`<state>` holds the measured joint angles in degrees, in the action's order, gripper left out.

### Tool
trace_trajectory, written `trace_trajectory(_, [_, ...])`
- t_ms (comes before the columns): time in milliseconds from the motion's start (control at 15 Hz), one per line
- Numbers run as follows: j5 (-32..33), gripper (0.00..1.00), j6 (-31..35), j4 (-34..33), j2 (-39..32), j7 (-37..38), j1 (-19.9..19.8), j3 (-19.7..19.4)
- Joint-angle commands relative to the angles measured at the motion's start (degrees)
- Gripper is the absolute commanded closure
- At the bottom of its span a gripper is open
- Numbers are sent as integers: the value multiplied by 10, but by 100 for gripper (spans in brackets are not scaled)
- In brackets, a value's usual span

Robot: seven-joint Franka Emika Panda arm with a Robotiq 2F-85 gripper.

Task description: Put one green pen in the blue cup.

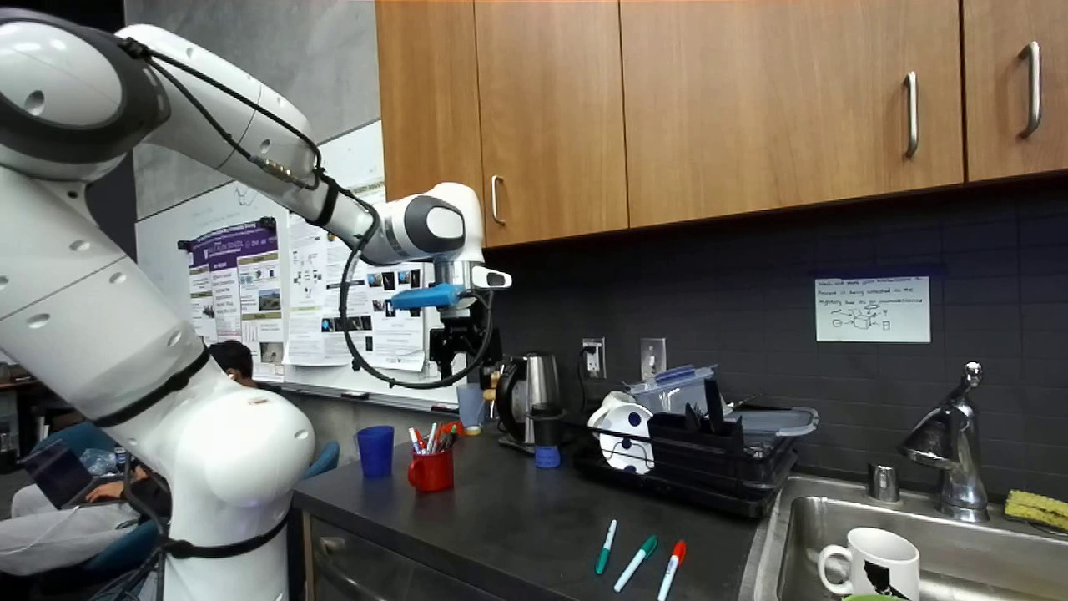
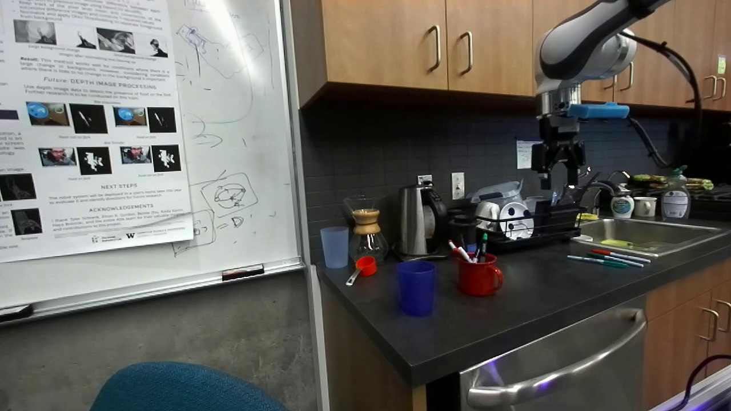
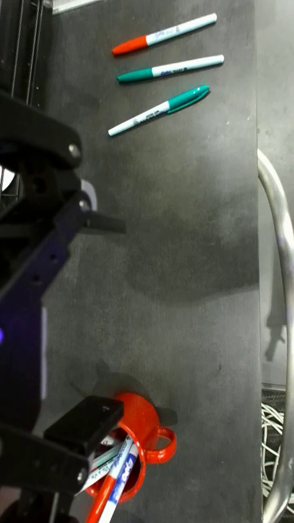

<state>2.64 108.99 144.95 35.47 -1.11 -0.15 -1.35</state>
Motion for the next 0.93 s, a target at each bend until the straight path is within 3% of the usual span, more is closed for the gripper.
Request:
trace_trajectory(0, [32, 0, 9, -32, -45, -47, -22, -31])
trace_trajectory(267, [55, 0, 22, -79, -111, -104, -55, -90])
trace_trajectory(533, [58, 0, 37, -130, -189, -214, -66, -140])
trace_trajectory(733, [66, 0, 49, -164, -250, -264, -76, -154])
trace_trajectory(800, [57, 0, 48, -128, -203, -237, -79, -144])
trace_trajectory(867, [57, 0, 50, -134, -217, -240, -81, -145])
